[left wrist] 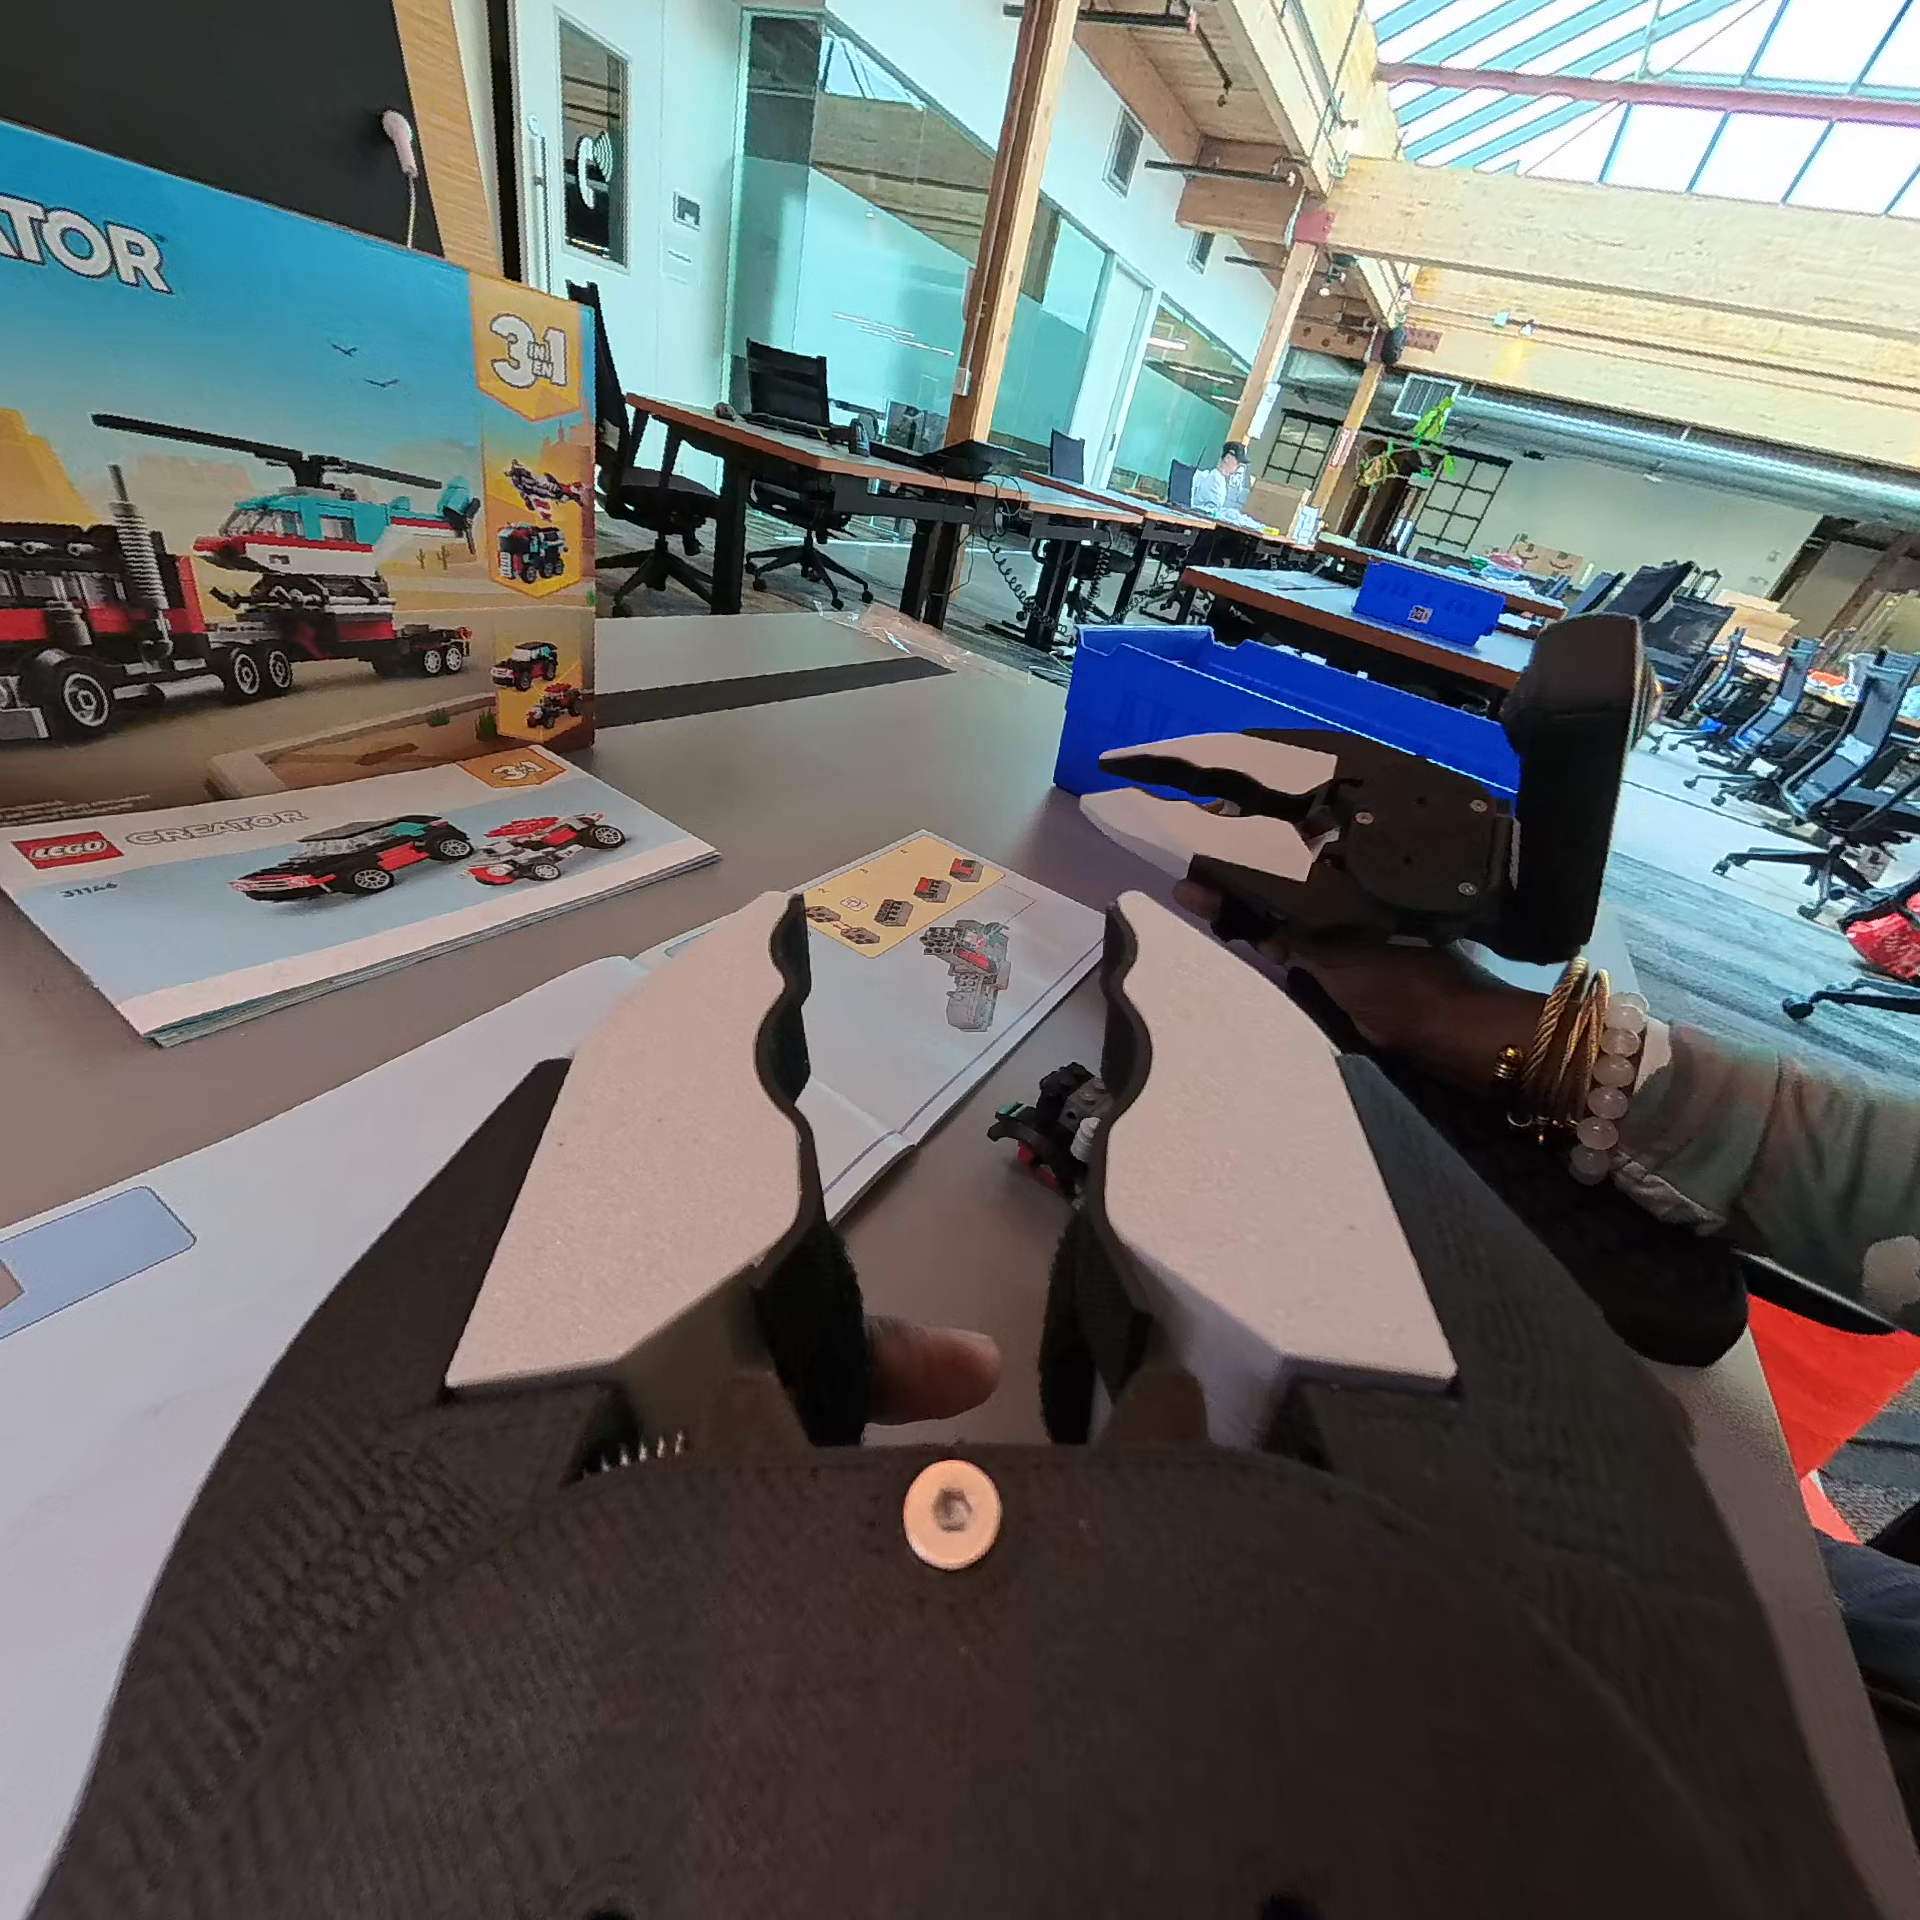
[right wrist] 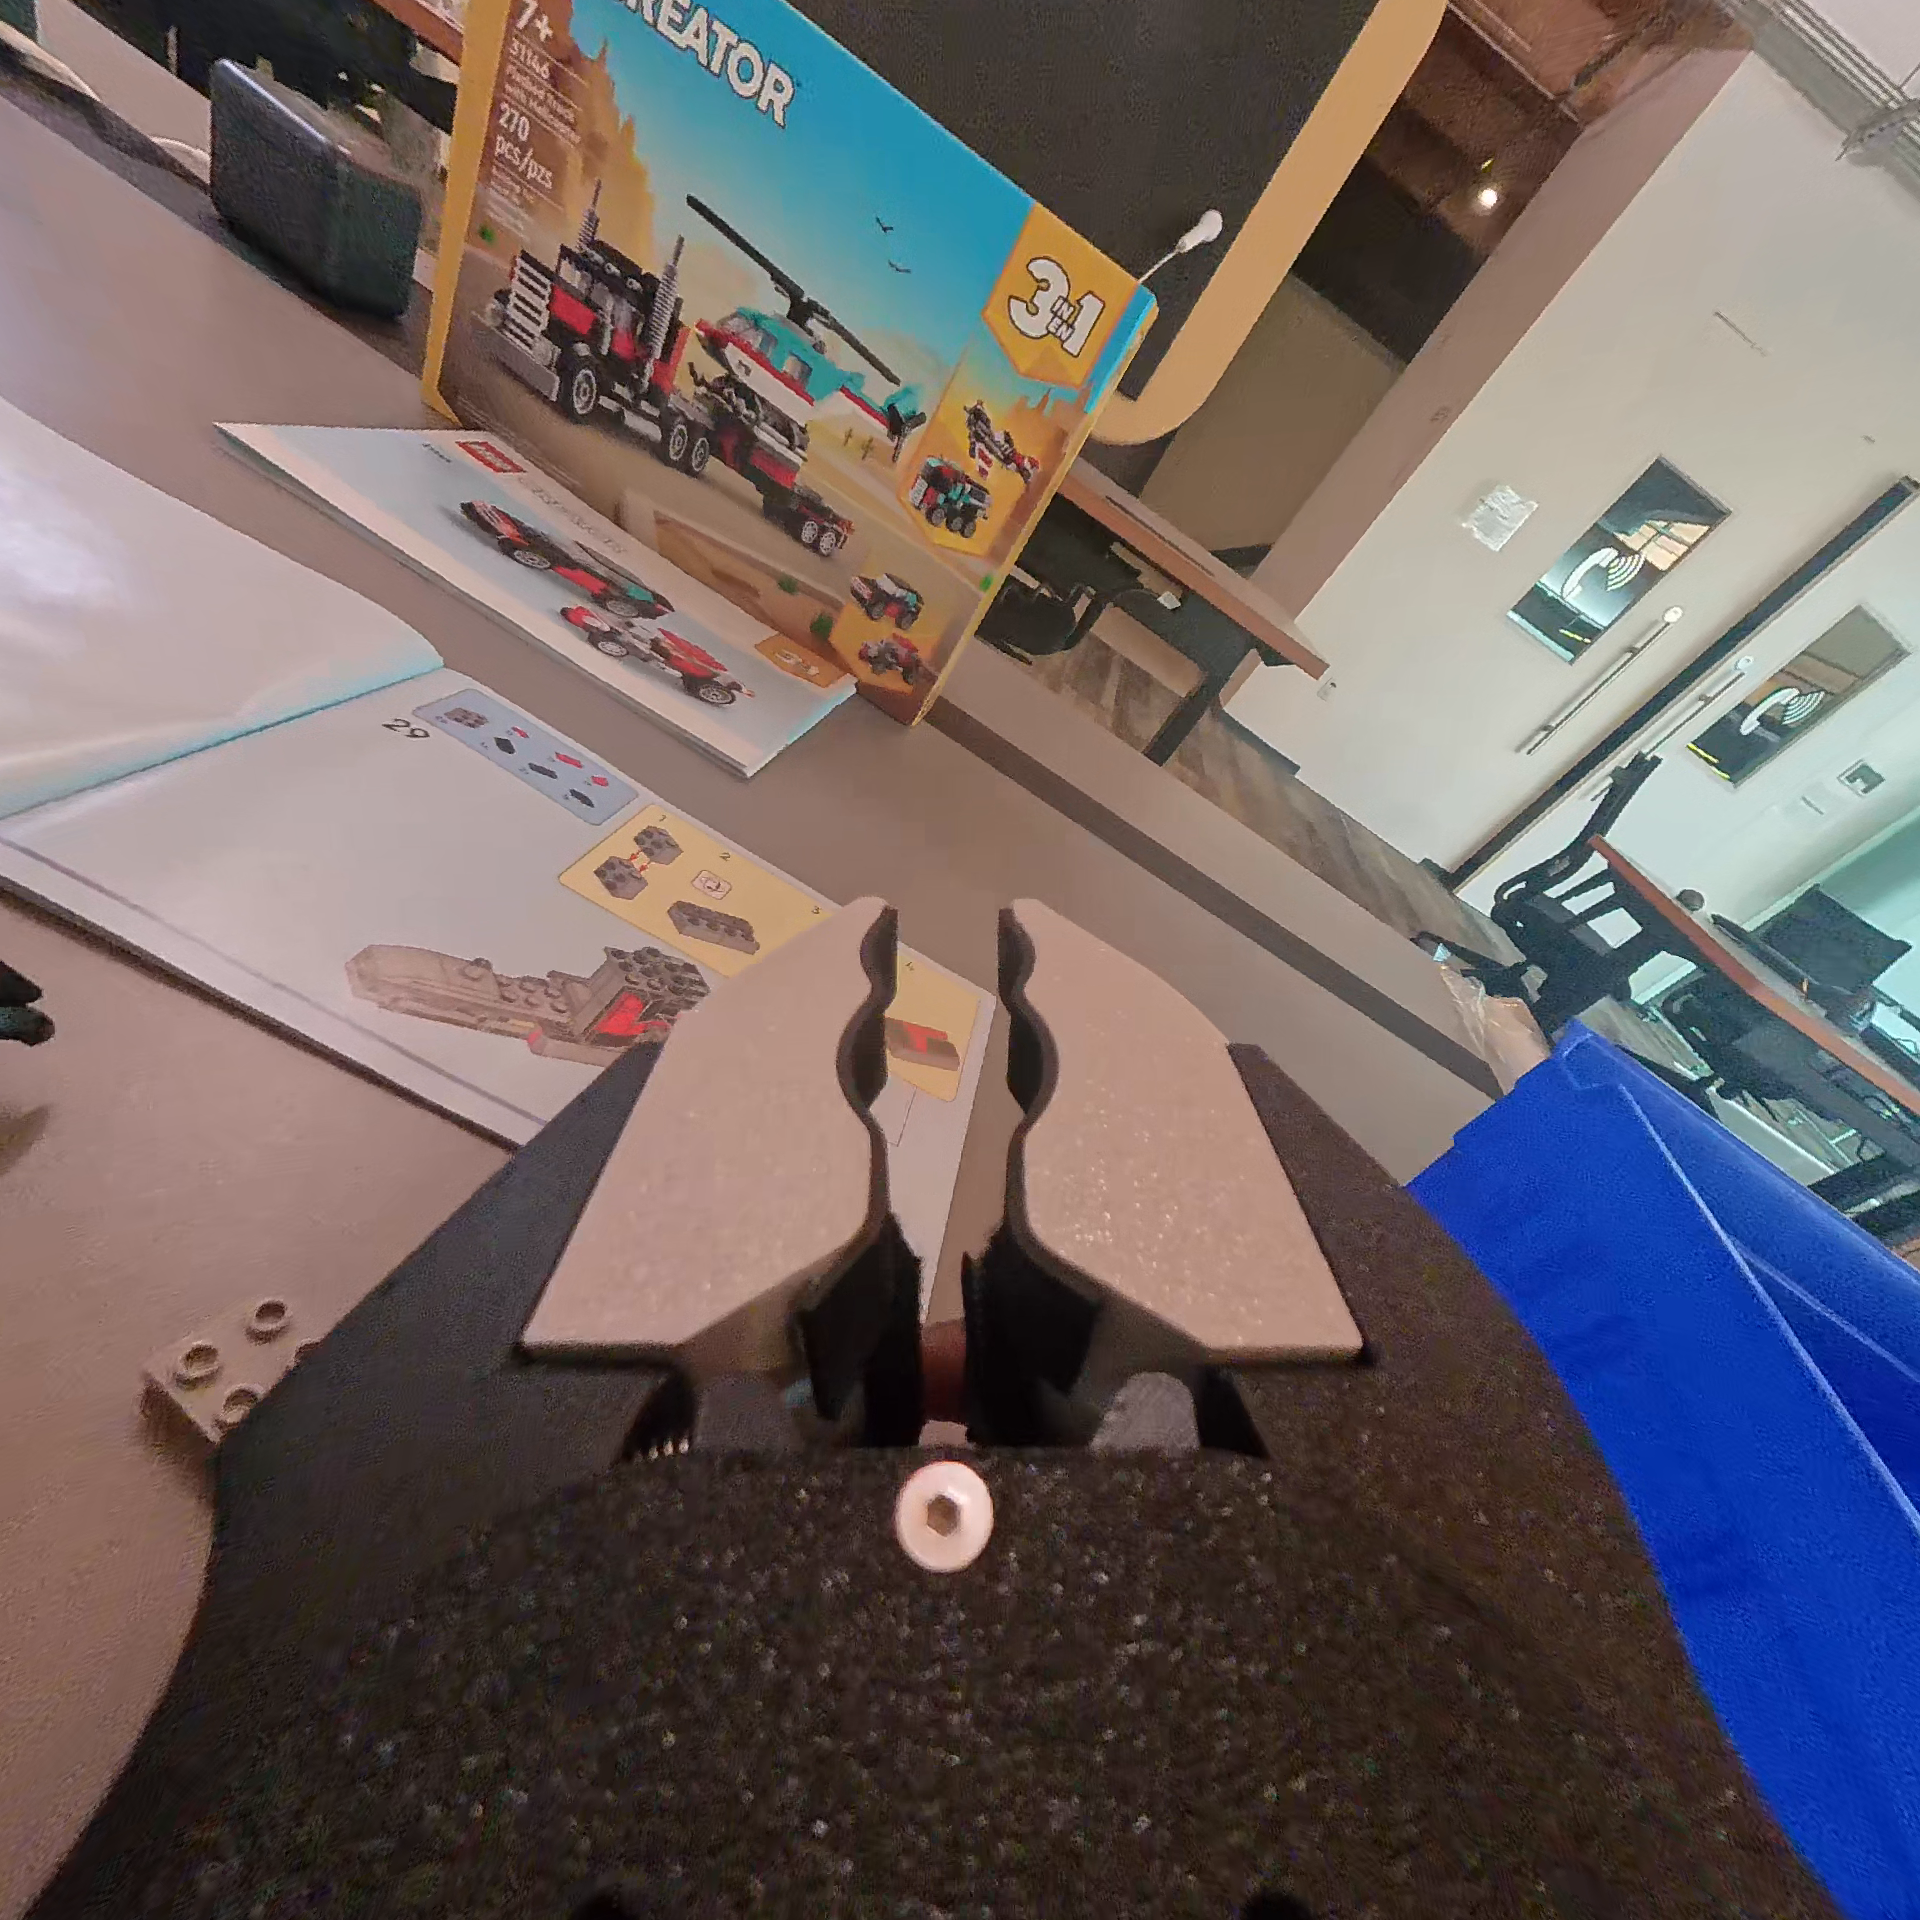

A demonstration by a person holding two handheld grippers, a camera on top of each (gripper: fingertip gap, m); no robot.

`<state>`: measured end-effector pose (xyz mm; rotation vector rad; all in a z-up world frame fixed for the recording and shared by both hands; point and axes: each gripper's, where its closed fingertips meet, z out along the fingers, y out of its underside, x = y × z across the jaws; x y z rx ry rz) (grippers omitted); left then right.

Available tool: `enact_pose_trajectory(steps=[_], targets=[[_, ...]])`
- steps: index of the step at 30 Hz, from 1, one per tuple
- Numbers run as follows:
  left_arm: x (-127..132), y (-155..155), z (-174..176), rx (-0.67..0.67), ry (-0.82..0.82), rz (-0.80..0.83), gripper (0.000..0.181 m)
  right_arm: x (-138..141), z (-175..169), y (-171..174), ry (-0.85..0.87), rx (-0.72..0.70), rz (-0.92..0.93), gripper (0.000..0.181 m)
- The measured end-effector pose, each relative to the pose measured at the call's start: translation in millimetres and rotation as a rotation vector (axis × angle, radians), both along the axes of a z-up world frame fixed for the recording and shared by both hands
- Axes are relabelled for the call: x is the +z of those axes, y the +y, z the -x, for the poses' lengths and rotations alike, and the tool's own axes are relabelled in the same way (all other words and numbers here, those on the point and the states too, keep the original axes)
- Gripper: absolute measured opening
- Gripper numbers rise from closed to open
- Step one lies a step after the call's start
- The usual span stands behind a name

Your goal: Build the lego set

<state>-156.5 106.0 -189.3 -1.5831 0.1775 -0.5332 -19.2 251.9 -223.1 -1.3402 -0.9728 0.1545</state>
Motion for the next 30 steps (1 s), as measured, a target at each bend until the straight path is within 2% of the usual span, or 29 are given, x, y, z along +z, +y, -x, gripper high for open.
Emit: enact_pose_trajectory(steps=[5,11,15,18,20,22,24,27,30], targets=[[0.1,-0.1,1.8,0.000,-0.017,0.003,0.054,-2.9,2.0,0.4,-0.020,0.003,0.016,0.019],[-10.1,3.7,-7.1,-0.007,0.074,0.051,0.054,7.6,9.5,-11.7,0.090,0.077,0.091,0.018],[-17.5,4.9,-15.4,-0.024,0.152,0.078,0.054,4.5,25.9,-27.4,0.149,0.195,0.256,0.024],[-20.4,5.7,-19.9,-0.029,0.206,0.077,0.052,22.3,31.7,-54.5,0.193,0.331,0.371,0.035],[-22.9,6.9,-21.1,-0.027,0.230,0.085,0.051,34.9,20.9,-77.5,0.092,0.464,0.442,0.040],[-24.3,6.8,-23.3,-0.039,0.244,0.089,0.050,48.2,-12.9,-94.9,-0.057,0.590,0.518,0.047],[-24.1,5.9,-25.9,-0.055,0.257,0.078,0.049,62.0,-67.4,-100.9,-0.191,0.653,0.574,0.045],[-20.6,4.1,-25.7,-0.051,0.267,0.042,0.049,78.9,-164.8,-72.6,-0.236,0.472,0.559,0.037],[-14.6,3.3,-17.6,0.019,0.257,-0.003,0.049,75.0,-245.6,-37.6,-0.165,0.212,0.592,0.026]])
